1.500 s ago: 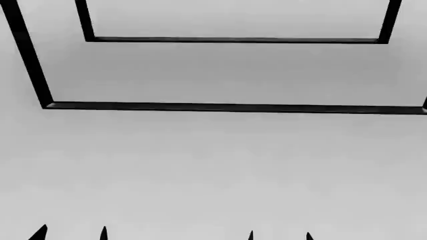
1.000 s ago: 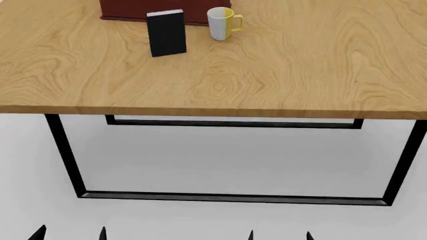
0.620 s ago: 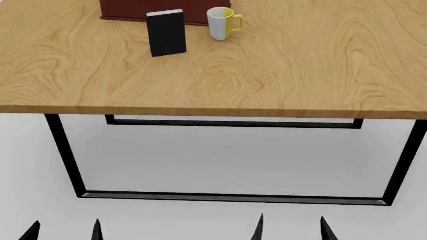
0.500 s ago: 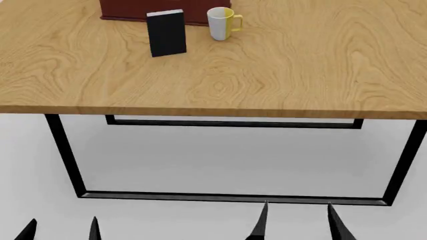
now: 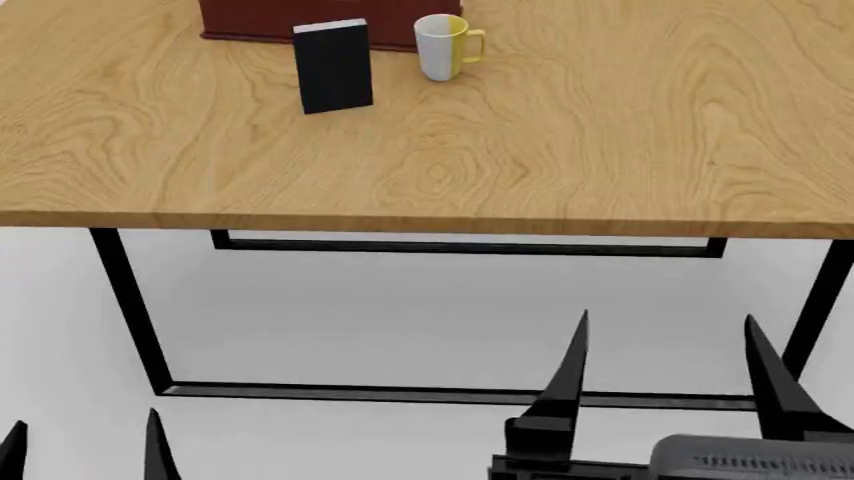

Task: Pick up the book and place it in the front compartment of the caddy.

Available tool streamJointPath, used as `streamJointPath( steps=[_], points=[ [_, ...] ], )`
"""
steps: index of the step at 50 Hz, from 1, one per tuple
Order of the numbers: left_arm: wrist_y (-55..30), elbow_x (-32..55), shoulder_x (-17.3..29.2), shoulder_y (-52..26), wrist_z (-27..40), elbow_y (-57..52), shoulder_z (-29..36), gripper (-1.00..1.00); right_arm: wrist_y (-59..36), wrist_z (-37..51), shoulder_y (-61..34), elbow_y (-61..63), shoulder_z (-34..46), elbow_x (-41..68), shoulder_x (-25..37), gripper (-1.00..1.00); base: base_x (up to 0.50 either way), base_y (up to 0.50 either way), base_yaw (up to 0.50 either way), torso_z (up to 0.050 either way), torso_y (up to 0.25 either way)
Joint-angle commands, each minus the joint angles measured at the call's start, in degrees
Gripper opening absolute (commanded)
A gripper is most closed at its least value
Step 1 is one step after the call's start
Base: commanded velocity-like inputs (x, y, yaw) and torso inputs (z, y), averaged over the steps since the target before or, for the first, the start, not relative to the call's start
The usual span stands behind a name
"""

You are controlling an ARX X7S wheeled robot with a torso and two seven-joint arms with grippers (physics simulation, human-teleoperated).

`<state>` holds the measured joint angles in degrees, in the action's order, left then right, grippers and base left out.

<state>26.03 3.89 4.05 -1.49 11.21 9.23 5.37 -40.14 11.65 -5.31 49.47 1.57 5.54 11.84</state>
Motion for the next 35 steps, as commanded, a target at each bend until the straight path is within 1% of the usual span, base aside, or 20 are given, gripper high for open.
streamJointPath(
  steps=[1,2,4,7,8,9,11,15,23,35],
  points=[
    [7.8,-1.1,0.3,-0.8,1.9,3.1,0.6,1.00,-10.9,3.2,-4.0,10.5,0.7,0.8,2.0,1.00,0.00,0.00,0.00,0.000,0.000],
    [8.6,-1.4,0.3,-0.9,2.1,3.4,0.6,1.00,-10.6,4.8,-4.3,10.5,1.0,2.4,3.1,1.00,0.00,0.00,0.00,0.000,0.000],
    [8.7,-1.2,0.5,-0.9,2.2,3.5,0.8,1.00,-9.9,11.1,-5.0,10.5,1.9,8.7,7.4,1.00,0.00,0.00,0.00,0.000,0.000],
    [10.9,-1.0,0.5,-1.2,2.4,4.4,1.0,1.00,-5.4,30.3,-8.8,10.5,7.0,26.2,21.3,1.00,0.00,0.00,0.00,0.000,0.000],
    [11.2,-1.1,0.5,-1.2,2.5,4.6,1.0,1.00,-4.2,34.0,-9.8,10.5,8.4,29.3,23.9,1.00,0.00,0.00,0.00,0.000,0.000],
    [12.6,-1.2,0.4,-1.4,2.9,5.1,0.9,1.00,-3.2,36.9,-10.7,10.5,9.6,31.7,26.1,1.00,0.00,0.00,0.00,0.000,0.000],
    [13.6,-0.6,0.5,-1.5,2.8,5.6,1.1,1.00,-3.0,40.5,-11.9,10.4,11.0,34.1,28.2,1.00,0.00,0.00,0.00,0.000,0.000],
    [15.2,-1.4,0.5,-1.8,3.7,6.3,1.1,1.00,-3.3,43.6,-13.2,10.3,12.8,35.7,30.0,1.00,0.00,0.00,0.00,0.000,0.000],
    [14.8,-0.4,1.1,-1.8,3.9,6.2,1.9,1.00,-2.0,45.9,-14.5,10.2,14.3,37.6,31.6,1.00,0.00,0.00,0.00,0.000,0.000],
    [14.3,0.3,1.6,-1.8,4.7,5.9,2.7,1.00,0.2,48.8,-16.7,9.9,17.1,39.6,34.2,1.00,0.25,0.14,0.00,0.000,0.000]
  ],
)
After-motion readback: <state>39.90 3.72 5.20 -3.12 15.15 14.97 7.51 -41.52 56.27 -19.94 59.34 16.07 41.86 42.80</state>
